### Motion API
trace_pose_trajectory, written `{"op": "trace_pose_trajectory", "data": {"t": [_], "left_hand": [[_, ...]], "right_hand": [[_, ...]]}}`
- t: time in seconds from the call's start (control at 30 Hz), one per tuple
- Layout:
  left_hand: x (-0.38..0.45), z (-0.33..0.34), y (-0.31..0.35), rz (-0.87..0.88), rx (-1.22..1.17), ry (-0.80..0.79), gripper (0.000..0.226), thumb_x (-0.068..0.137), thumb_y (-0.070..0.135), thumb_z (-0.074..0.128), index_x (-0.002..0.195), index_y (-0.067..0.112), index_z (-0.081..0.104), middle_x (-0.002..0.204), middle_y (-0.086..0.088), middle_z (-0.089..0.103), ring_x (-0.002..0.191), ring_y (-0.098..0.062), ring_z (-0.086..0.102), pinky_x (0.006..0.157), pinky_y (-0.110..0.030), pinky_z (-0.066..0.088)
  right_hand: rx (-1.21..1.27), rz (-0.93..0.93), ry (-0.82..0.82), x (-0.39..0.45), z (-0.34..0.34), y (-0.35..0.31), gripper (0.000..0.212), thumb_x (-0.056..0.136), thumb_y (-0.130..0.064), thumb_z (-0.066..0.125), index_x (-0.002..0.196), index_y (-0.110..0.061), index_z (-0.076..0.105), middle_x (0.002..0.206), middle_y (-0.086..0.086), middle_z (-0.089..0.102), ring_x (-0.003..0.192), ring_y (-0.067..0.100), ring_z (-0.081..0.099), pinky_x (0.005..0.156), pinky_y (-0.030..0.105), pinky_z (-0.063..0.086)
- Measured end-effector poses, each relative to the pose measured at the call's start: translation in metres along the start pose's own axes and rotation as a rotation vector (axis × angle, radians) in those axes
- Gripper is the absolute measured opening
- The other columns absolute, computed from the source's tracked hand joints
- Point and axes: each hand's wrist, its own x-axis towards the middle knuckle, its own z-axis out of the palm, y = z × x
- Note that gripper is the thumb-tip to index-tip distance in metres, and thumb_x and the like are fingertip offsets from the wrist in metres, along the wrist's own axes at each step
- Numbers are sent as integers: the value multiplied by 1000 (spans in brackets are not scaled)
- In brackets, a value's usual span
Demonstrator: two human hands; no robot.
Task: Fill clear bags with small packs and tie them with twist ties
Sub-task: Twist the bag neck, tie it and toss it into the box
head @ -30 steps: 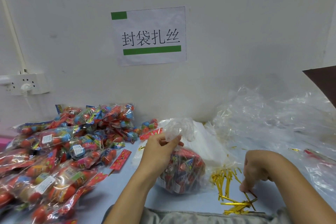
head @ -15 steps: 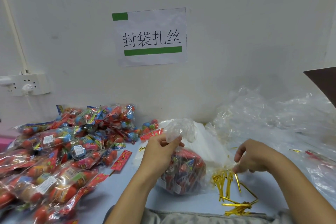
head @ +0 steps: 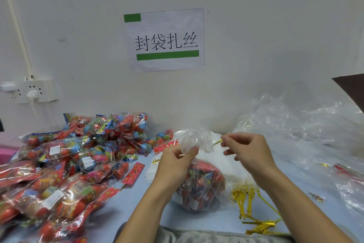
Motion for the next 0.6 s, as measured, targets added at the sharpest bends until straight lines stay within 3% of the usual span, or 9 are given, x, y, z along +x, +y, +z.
{"op": "trace_pose_trajectory", "data": {"t": [0.1,0.23,0.4,0.6], "left_hand": [[1,-1,-1,14,-23,5,23,88,37,66,75,22,77,66,7,72,59,-2,65,55,-12,47],[3,-2,-4,-6,-48,3,21,93,31,65,83,19,79,79,-5,76,74,-18,73,66,-25,56],[4,-3,-4,-60,-172,18,24,95,22,63,87,2,76,90,-25,73,84,-35,71,80,-46,57],[5,-4,-3,-105,-256,14,33,97,18,61,96,-15,65,101,-39,64,99,-54,63,91,-59,51]], "right_hand": [[53,2,-15,-10,24,5,11,88,-23,77,79,-27,79,75,-13,76,68,1,69,62,17,46],[117,66,-60,-17,37,11,8,88,-19,77,83,-23,81,77,-10,77,68,-5,68,59,10,47],[203,87,-179,-22,41,8,10,87,-18,78,79,-24,80,81,-2,79,79,11,76,66,15,55],[240,72,-250,-23,40,7,5,86,-20,79,84,-21,83,86,-2,80,81,7,75,65,11,52]]}}
